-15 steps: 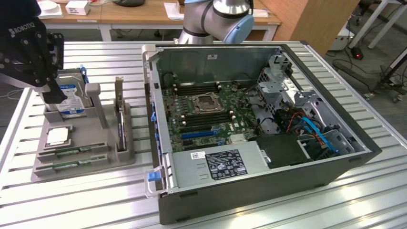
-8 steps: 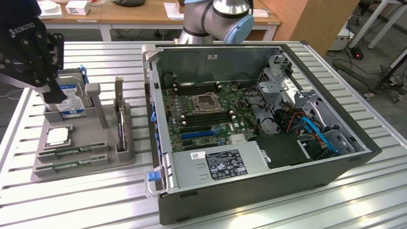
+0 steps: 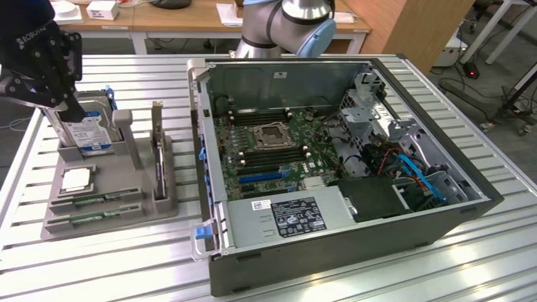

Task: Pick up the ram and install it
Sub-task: 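Pick up the ram and move it above insertion slot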

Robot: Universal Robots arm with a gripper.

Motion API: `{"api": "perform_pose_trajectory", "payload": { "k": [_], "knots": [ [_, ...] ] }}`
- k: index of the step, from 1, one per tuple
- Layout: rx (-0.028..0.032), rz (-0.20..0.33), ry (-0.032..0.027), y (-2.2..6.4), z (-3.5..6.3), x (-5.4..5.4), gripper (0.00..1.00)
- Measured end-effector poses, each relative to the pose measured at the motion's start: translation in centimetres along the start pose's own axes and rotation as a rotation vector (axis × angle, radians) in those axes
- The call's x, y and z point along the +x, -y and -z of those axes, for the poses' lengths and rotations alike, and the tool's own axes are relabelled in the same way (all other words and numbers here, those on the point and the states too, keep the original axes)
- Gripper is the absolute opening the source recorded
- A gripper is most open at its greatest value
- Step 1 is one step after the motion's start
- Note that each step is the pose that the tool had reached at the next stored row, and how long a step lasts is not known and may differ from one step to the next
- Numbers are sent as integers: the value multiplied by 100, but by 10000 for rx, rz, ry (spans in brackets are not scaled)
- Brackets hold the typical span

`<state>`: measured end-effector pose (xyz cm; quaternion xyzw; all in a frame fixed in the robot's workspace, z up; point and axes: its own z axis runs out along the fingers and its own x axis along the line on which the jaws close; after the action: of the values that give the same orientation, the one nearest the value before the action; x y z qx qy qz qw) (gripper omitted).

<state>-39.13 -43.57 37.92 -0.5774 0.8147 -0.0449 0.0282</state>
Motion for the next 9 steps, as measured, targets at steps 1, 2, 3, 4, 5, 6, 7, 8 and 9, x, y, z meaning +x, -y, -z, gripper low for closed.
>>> {"api": "perform_pose_trajectory", "payload": {
  "k": [1,2,3,4,5,6,7,8,9],
  "knots": [
    [0,113,11,0,0,1,9],
    [1,274,29,0,0,1,9],
    [3,444,48,0,-2,0,9],
    [3,622,66,0,-2,0,9],
    [3,812,86,0,-3,0,9],
    [4,992,105,0,-4,0,9],
    [3,1170,124,-1,-6,0,9],
    [1,1347,142,-1,-7,0,9],
    [-1,1517,159,-1,-9,0,9]
  ]
}}
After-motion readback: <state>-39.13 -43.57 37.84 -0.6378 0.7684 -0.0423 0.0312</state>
